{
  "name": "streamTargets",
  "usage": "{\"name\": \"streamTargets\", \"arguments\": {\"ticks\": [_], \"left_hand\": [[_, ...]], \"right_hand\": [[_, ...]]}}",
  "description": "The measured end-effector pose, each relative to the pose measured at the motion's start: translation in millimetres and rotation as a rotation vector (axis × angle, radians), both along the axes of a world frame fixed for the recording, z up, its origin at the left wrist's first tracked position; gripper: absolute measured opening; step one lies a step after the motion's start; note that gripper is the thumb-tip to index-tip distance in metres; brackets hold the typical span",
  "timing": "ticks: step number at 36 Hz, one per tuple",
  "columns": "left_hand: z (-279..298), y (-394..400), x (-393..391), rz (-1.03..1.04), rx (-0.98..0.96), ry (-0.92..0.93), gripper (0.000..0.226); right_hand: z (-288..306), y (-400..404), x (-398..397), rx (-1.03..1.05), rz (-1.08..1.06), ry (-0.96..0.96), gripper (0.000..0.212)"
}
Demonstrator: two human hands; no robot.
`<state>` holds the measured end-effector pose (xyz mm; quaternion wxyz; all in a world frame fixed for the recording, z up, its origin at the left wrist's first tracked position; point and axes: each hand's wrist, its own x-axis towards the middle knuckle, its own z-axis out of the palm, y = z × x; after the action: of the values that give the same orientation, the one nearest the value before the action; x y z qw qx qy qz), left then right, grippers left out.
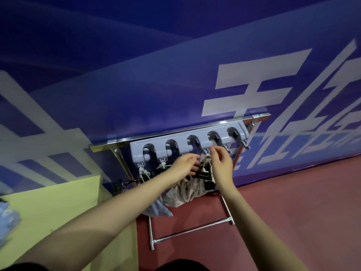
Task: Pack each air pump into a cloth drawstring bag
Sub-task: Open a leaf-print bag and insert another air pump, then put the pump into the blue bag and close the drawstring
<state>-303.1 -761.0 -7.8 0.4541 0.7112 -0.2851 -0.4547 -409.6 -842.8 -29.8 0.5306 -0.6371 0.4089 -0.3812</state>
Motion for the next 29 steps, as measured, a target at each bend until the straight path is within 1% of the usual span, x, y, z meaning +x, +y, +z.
{"name": "streamTargets", "arguments": {"ticks": [1, 3, 6, 8, 11, 16, 20, 25, 29], "left_hand": [[3, 8, 4, 0.026, -0.026, 0.023, 0.032], [7, 30, 17, 0.083, -0.062, 0.038, 0.031], [12, 70, 40, 0.182, -0.106, 0.035, 0.030], [12, 102, 57, 0.267, -0.122, 0.028, 0.031], [7, 149, 77, 0.386, -0.118, 0.010, 0.033], [-6, 251, 103, 0.609, -0.064, 0.016, 0.028], [-22, 333, 117, 0.750, -0.020, 0.009, 0.027], [-54, 428, 145, 0.988, 0.088, 0.037, 0.028], [-67, 492, 161, 0.983, 0.199, -0.111, 0.020]], "right_hand": [[6, 7, 2, -0.001, -0.008, -0.035, 0.015], [15, 25, 11, 0.008, 0.040, -0.083, 0.022], [23, 61, 30, 0.035, 0.205, -0.148, 0.028], [25, 88, 47, 0.067, 0.329, -0.143, 0.029], [18, 123, 73, 0.106, 0.492, -0.083, 0.028], [1, 199, 118, 0.160, 0.751, 0.008, 0.030], [-10, 262, 147, 0.171, 0.891, 0.112, 0.027], [-28, 341, 179, 0.178, 0.974, 0.256, 0.030], [-46, 394, 209, 0.200, 0.973, 0.356, 0.029]]}}
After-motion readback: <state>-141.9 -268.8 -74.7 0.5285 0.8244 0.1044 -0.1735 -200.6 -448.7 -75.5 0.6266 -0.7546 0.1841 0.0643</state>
